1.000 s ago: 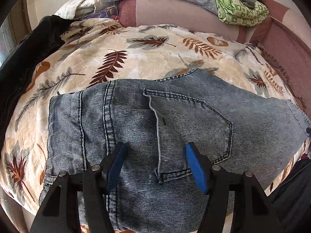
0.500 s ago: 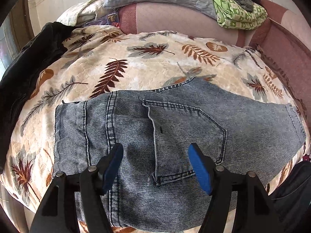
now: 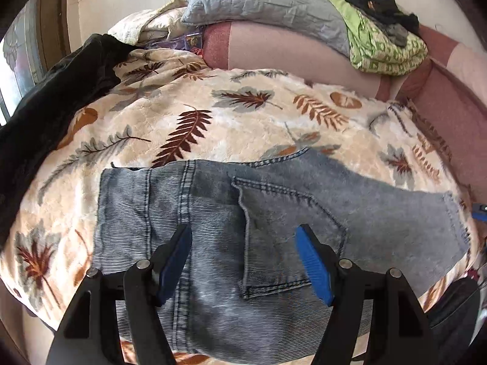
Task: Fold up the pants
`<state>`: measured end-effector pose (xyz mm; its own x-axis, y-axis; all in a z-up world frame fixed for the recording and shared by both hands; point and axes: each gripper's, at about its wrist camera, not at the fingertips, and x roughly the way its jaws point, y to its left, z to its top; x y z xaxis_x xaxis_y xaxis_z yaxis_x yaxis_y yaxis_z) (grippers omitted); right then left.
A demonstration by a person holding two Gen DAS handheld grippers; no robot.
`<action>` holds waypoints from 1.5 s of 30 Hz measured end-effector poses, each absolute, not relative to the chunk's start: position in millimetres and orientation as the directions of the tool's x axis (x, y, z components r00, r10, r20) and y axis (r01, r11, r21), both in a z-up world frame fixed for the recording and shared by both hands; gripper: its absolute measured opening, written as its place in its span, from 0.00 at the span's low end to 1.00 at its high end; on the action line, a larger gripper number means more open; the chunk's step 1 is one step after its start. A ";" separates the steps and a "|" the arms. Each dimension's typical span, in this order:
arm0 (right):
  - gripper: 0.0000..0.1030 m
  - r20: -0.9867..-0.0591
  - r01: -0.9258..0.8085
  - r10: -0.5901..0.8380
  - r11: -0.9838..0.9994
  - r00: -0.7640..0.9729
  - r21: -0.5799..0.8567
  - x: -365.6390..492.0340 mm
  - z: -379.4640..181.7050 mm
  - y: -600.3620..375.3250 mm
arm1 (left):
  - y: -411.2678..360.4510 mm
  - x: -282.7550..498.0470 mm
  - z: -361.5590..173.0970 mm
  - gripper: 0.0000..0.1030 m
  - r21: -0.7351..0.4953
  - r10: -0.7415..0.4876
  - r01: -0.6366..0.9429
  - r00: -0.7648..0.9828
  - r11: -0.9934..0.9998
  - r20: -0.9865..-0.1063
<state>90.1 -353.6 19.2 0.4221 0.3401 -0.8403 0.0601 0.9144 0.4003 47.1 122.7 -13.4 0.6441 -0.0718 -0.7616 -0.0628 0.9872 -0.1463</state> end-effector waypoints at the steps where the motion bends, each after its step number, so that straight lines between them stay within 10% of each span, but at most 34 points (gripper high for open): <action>1: 0.37 -0.826 -0.017 0.385 0.910 0.412 0.415 102.0 27.0 -329.2 | 120.9 49.9 -13.1 0.69 -0.179 -0.090 -0.072 0.651 0.981 -0.754; 7: 0.37 -0.806 -0.349 0.551 0.814 0.214 0.464 178.1 26.1 -153.9 | 110.6 66.0 -24.8 0.69 -0.140 -0.008 -0.139 0.681 0.980 -0.732; 20: 0.37 -0.954 -0.532 0.298 0.813 0.033 0.235 243.9 -69.0 12.4 | 130.0 65.7 -62.7 0.69 -0.171 -0.023 -0.156 0.669 0.973 -0.743; 25: 0.03 -0.976 -0.580 0.204 0.805 0.072 0.126 239.9 -70.2 23.2 | 132.5 65.7 -62.6 0.70 -0.189 -0.037 -0.155 0.672 0.970 -0.739; 45: 0.01 -0.928 -0.606 0.054 0.771 0.370 -0.197 220.2 -66.5 41.7 | 130.8 63.9 -64.0 0.70 -0.175 -0.042 -0.131 0.671 0.976 -0.740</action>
<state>220.2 41.7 -66.5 0.3699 0.0543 -0.9275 -0.6059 0.7709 -0.1965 63.9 130.8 -64.0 0.6708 -0.0423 -0.7405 -0.1311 0.9759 -0.1745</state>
